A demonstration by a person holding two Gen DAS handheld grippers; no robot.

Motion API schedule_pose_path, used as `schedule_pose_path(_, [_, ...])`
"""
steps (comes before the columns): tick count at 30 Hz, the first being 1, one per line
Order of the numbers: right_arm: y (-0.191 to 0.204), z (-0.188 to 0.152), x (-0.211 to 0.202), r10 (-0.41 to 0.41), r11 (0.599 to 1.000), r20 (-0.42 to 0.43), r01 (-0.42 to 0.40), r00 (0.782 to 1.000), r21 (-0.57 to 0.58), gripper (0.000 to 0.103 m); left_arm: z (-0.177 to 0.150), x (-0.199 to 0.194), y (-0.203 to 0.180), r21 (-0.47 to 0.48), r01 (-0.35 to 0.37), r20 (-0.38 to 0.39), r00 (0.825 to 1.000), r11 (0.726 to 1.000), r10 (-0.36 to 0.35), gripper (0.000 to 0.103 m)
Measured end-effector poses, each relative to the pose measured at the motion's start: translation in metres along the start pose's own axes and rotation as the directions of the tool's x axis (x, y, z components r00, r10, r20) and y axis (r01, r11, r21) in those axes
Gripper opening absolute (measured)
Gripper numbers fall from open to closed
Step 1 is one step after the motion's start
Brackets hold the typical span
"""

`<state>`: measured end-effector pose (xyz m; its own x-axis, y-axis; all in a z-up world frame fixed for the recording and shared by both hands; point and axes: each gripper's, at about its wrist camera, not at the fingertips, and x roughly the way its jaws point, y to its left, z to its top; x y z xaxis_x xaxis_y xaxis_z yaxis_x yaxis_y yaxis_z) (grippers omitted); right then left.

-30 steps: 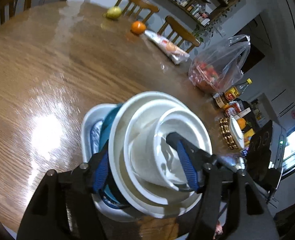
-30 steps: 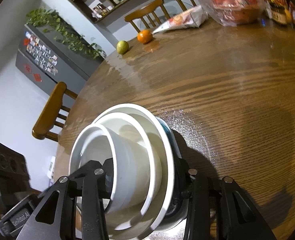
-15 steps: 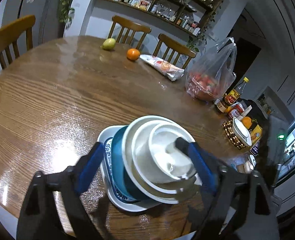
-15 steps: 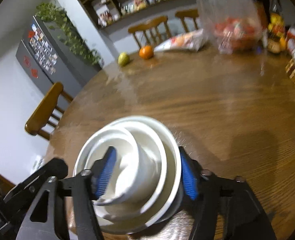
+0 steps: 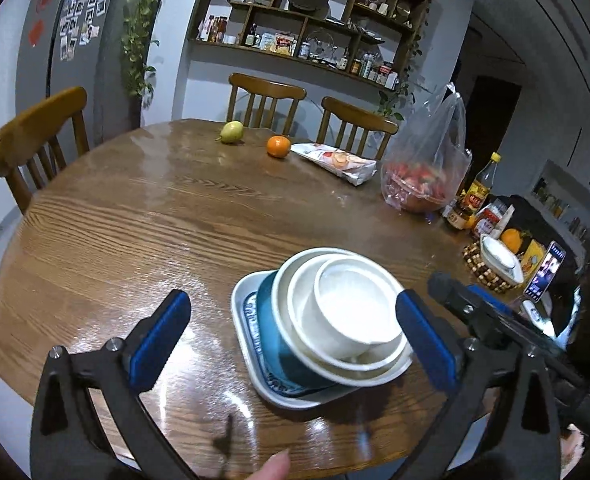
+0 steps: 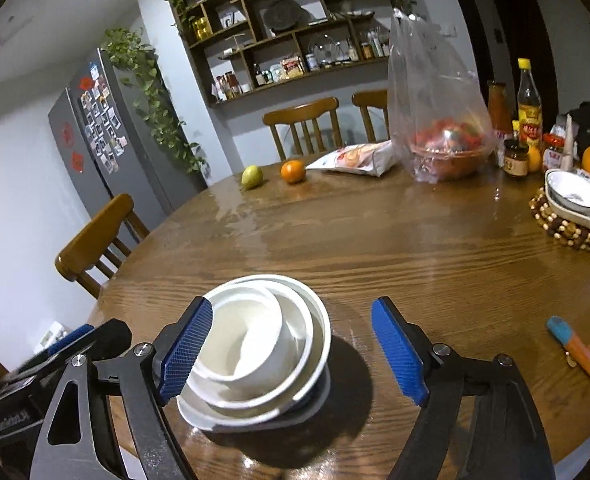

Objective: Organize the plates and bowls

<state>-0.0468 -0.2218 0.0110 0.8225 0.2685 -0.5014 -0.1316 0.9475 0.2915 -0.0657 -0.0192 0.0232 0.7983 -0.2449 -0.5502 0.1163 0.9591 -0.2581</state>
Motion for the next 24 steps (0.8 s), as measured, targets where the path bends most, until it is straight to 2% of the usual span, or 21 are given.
schedule_pose_path(2, [0.002,-0.007,-0.004,-0.004,1.0,0.004,0.004,1.0,-0.021,0.087,-0.006,0.001,0.001,0.009,-0.024,-0.007,1.0,1.0,0.024,0.102])
schedule_pose_path(6, [0.004,-0.018,-0.008,-0.04,0.998,0.019,0.041,0.999,-0.05,0.088,-0.021,0.009,0.006,0.023,-0.066,-0.062,0.996,0.998,0.067,0.102])
schedule_pose_path(10, [0.001,-0.027,-0.009,-0.055,0.997,0.008,0.055,0.998,-0.055,0.088,-0.032,0.013,0.013,0.027,-0.117,-0.08,0.99,0.993,0.119,0.102])
schedule_pose_path(16, [-0.001,-0.034,-0.007,-0.084,0.995,-0.005,0.083,0.996,-0.057,0.088,-0.04,0.017,0.02,0.028,-0.141,-0.11,0.984,0.99,0.143,0.102])
schedule_pose_path(24, [0.002,-0.037,-0.005,-0.101,0.992,-0.011,0.1,0.995,-0.083,0.088,-0.041,0.015,0.019,0.041,-0.156,-0.103,0.982,0.987,0.159,0.102])
